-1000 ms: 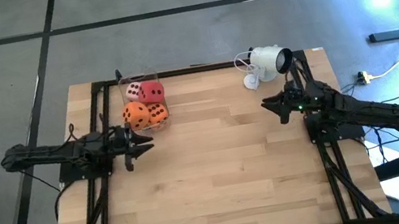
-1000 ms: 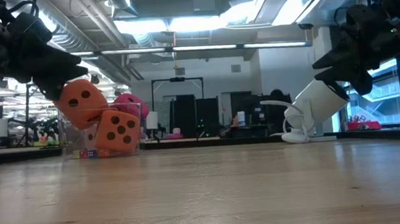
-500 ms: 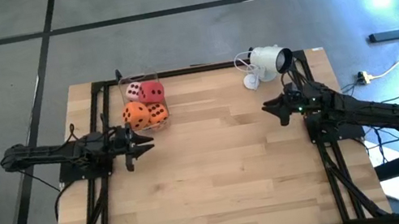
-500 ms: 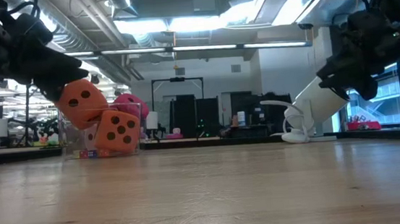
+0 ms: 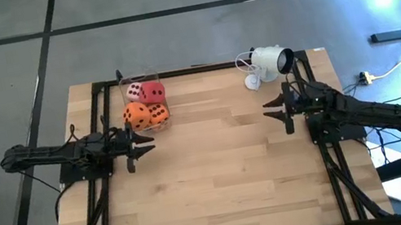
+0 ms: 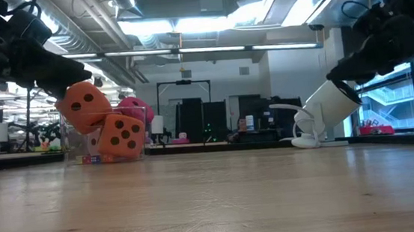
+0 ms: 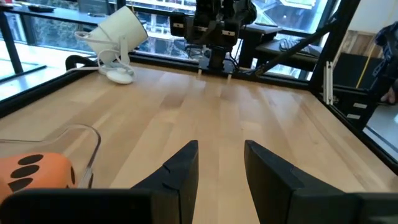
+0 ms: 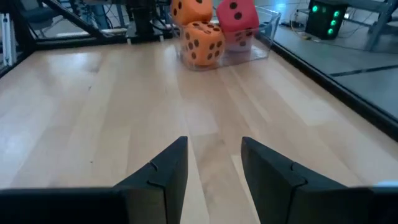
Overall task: Pick & Place Dice
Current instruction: Return to Home Position
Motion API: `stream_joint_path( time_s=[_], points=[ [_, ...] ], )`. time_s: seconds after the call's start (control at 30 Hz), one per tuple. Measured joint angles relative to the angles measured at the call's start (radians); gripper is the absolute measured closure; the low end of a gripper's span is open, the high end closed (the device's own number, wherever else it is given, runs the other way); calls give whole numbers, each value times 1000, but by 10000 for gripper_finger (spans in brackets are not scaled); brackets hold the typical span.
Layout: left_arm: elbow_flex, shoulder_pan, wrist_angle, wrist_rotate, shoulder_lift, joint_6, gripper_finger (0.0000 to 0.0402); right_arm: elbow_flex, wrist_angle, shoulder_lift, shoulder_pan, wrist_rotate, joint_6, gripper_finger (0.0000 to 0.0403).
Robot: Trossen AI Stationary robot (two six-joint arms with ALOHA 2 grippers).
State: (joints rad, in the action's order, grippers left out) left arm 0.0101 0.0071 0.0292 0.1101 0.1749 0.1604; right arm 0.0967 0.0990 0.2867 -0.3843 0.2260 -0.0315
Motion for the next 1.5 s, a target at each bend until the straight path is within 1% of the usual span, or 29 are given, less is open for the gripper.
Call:
stream_joint_path(
  time_s=[0.1,0.17,0.23,0.37,0.47,0.63,0.73,1.5],
  points=[
    [0,0,0,0,0,0,278,-40,-52,0,0,3,7,252],
    [0,0,0,0,0,0,278,-82,-141,9,0,-4,51,252],
    [1,0,0,2,0,0,280,-80,-177,22,0,-2,33,252],
    [2,0,1,2,0,0,283,-80,-229,21,2,42,3,252],
    [2,0,1,2,0,0,283,-80,-213,22,2,53,-3,252],
    [2,0,1,2,0,1,281,-80,-193,23,2,53,140,252],
    [2,0,1,2,0,1,283,-80,-194,23,2,52,185,252],
    [2,0,1,0,0,2,284,-80,-193,23,2,52,180,252]
  ],
)
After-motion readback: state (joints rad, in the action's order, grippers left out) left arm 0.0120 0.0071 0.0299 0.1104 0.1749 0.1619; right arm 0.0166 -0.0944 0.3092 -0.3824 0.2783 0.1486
